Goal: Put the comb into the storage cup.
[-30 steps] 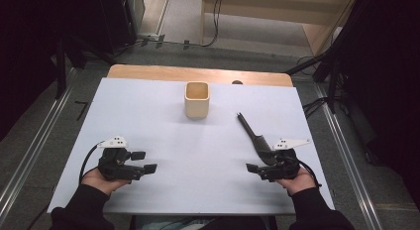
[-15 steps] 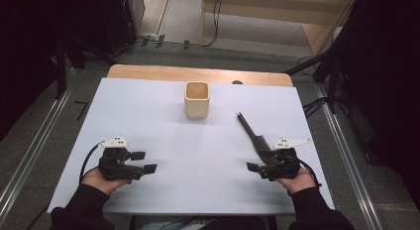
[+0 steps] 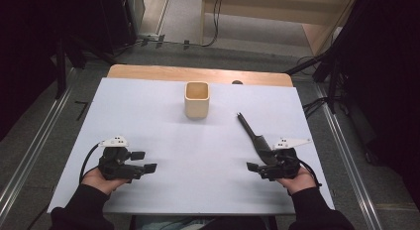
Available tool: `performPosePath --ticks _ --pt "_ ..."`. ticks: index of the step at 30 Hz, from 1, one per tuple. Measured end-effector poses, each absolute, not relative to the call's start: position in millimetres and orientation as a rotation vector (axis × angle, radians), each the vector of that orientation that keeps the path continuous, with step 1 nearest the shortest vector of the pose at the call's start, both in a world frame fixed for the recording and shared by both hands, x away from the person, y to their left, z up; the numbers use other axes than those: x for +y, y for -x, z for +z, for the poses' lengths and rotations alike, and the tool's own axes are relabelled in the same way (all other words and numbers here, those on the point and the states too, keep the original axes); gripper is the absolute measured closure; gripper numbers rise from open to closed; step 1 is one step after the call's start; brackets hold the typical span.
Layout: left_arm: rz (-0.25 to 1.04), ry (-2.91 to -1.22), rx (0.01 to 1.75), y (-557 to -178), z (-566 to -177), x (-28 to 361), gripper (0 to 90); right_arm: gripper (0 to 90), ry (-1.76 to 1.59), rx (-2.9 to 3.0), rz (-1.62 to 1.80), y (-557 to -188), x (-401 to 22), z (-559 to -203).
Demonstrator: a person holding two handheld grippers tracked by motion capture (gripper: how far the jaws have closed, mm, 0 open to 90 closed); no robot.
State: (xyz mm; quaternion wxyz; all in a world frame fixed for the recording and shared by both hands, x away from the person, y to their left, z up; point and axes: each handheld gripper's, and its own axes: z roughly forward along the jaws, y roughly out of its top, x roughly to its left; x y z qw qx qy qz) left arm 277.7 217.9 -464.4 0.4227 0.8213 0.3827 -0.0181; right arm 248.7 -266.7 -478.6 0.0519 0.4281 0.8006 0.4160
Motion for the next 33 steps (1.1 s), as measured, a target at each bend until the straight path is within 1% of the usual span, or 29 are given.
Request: performPosePath --ticks 20,33 --pt "-0.052 -2.065 0.953 -277.3 -464.5 217.1 25.0 20.4 -1.354 2.404 1.268 -250.1 -274.2 -476.8" --pt "-0.054 -2.065 0.955 -277.7 -464.8 216.9 25.0 20.4 -1.405 2.353 1.26 -263.1 -290.2 -475.7"
